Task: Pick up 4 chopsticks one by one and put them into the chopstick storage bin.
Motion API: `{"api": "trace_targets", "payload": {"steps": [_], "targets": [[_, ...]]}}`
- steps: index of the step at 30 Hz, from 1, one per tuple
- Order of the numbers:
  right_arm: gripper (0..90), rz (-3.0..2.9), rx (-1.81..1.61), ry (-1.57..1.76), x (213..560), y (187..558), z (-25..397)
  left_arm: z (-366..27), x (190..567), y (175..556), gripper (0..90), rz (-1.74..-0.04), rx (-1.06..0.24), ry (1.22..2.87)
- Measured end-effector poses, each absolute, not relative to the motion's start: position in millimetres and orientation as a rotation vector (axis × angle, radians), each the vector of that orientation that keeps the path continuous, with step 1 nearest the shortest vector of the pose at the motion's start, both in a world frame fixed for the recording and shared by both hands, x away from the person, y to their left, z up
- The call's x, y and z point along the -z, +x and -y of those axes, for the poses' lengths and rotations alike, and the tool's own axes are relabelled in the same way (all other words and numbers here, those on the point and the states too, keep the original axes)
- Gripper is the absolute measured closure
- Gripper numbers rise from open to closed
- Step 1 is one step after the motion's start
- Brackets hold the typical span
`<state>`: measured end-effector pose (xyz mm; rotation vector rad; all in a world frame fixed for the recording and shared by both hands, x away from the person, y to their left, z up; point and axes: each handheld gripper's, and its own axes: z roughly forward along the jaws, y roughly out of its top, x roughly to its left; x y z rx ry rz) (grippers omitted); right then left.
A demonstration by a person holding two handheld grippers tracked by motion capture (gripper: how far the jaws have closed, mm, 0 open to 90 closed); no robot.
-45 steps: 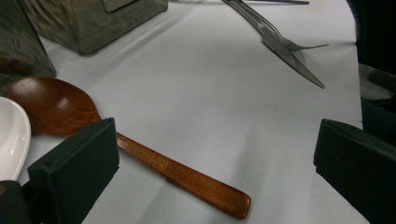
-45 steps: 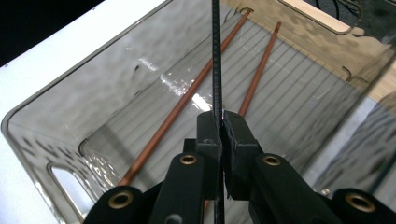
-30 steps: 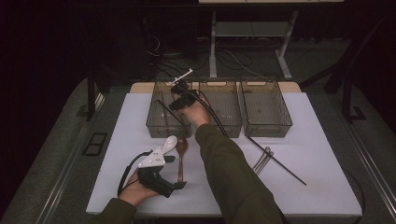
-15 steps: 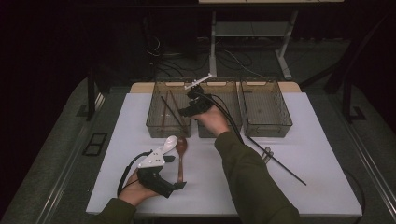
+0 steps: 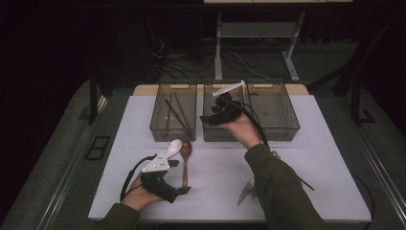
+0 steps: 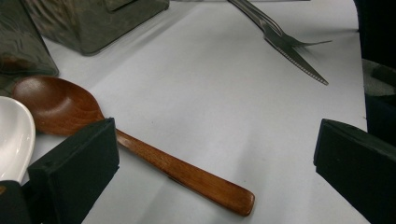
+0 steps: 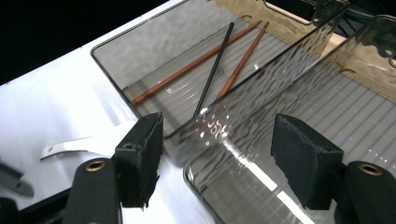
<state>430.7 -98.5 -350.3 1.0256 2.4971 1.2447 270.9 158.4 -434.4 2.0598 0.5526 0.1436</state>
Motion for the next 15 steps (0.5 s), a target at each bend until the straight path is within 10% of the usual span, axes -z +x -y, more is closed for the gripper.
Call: {"api": "trace_targets", "payload": {"steps": [15], "targets": [[32.4, -2.466, -1.315, 1.002, 360, 398, 152, -158, 435, 270, 0.0, -0.56, -0.142, 2.058]]}}
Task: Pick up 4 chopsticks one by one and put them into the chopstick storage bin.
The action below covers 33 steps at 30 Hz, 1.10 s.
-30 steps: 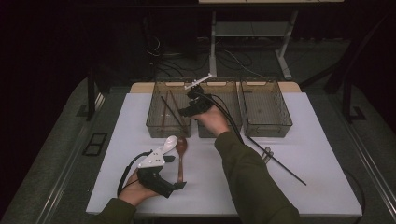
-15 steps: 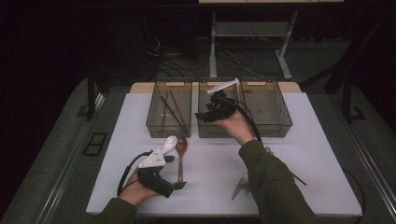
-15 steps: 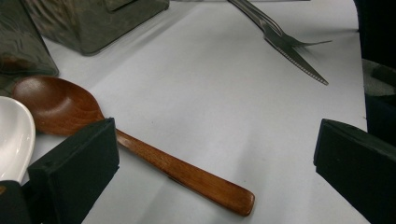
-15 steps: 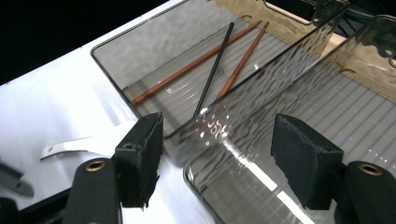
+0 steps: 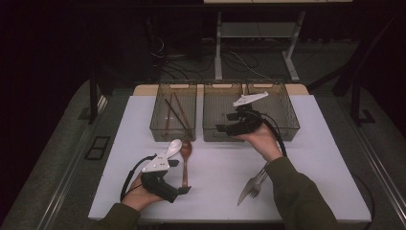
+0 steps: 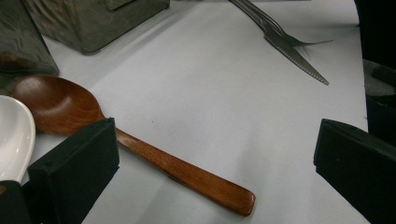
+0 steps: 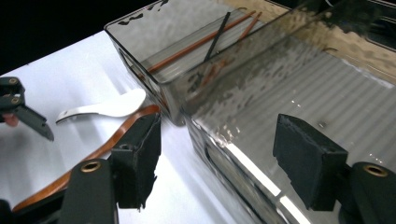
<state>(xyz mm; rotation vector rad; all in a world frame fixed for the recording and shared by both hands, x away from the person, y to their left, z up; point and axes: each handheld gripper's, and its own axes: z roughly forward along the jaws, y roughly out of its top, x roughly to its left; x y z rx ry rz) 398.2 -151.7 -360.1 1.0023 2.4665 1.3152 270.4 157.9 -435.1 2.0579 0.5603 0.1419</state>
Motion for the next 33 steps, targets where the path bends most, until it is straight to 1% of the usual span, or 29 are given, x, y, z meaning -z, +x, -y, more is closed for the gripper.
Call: {"api": "trace_targets", "payload": {"steps": [10, 18, 26, 33], "targets": [[32.9, -2.421, -1.363, 1.021, 366, 376, 201, -161, 435, 272, 0.0, -0.558, -0.147, 2.059], [32.7, -2.39, -1.359, 1.05, 377, 358, 241, -161, 435, 272, 0.0, -0.567, -0.151, 2.06], [32.6, -2.371, -1.321, 1.096, 386, 343, 273, -161, 435, 271, 0.0, -0.566, -0.161, 2.068], [32.7, -2.385, -1.262, 1.091, 394, 325, 293, -162, 434, 270, 0.0, -0.569, -0.167, 2.072]]}}
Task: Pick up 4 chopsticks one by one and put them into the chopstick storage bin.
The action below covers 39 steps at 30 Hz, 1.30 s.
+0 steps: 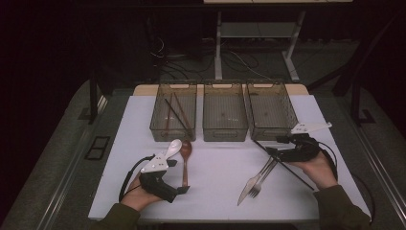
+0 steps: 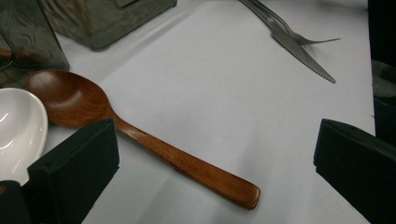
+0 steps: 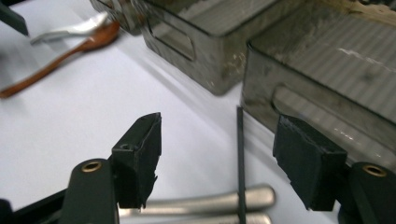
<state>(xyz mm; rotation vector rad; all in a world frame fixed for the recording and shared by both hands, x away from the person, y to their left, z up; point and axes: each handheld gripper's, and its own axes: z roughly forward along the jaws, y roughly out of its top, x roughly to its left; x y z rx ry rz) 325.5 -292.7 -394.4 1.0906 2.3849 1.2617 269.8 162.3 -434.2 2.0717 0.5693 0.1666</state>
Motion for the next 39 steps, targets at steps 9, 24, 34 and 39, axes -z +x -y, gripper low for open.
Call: {"api": "trace_targets", "payload": {"steps": [9, 24, 34, 39], "targets": [[32.7, -2.407, -1.215, 1.113, 406, 310, 308, -163, 434, 269, 0.0, -0.567, -0.169, 2.077], [49.4, -2.485, -1.043, 1.14, 434, 291, 331, -162, 435, 269, 0.0, -0.572, -0.169, 2.081], [66.4, -2.516, -0.955, 1.124, 440, 295, 329, -163, 435, 269, 0.0, -0.569, -0.169, 2.08], [75.6, -2.548, -0.908, 1.12, 442, 295, 328, -162, 435, 269, 0.0, -0.57, -0.168, 2.079]]}}
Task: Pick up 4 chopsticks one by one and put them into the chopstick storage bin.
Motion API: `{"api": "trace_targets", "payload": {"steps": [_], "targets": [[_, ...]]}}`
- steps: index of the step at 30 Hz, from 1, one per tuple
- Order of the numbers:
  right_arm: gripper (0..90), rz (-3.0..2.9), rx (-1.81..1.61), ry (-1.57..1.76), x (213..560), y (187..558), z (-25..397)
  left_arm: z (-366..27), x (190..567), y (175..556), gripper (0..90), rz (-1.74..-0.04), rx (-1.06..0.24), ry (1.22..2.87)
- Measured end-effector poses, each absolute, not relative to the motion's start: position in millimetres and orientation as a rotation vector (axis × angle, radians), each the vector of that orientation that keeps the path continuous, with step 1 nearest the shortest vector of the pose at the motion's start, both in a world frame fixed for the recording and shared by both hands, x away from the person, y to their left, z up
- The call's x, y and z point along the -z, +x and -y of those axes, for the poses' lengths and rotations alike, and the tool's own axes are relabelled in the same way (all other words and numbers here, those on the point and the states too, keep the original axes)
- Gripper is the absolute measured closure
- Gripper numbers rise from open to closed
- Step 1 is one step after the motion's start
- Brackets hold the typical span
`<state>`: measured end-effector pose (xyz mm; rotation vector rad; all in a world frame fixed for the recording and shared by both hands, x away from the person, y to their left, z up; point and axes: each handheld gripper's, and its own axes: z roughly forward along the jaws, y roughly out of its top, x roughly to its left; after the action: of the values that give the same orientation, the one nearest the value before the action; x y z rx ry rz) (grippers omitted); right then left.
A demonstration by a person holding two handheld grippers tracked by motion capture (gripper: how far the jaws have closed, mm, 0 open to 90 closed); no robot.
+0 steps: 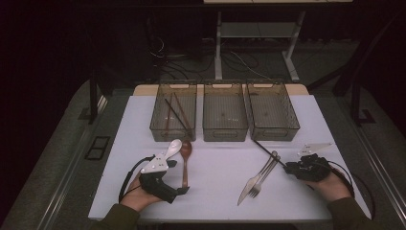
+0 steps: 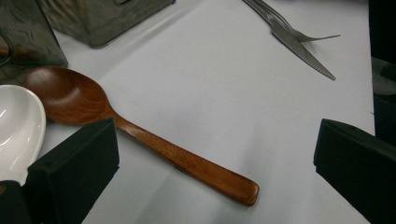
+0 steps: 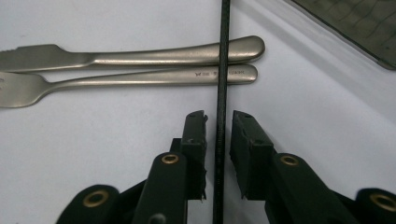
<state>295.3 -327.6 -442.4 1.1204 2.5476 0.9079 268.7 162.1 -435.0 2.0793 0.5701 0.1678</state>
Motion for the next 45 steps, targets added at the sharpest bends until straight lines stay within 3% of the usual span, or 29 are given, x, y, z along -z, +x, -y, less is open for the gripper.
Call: {"api": "trace_targets", "payload": {"steps": [5, 45], "targets": [[84.2, -2.559, -0.896, 1.095, 442, 296, 327, -162, 435, 269, 0.0, -0.568, -0.168, 2.08], [86.0, -2.538, -1.028, 1.071, 423, 297, 330, -161, 435, 269, 0.0, -0.563, -0.167, 2.089]]}}
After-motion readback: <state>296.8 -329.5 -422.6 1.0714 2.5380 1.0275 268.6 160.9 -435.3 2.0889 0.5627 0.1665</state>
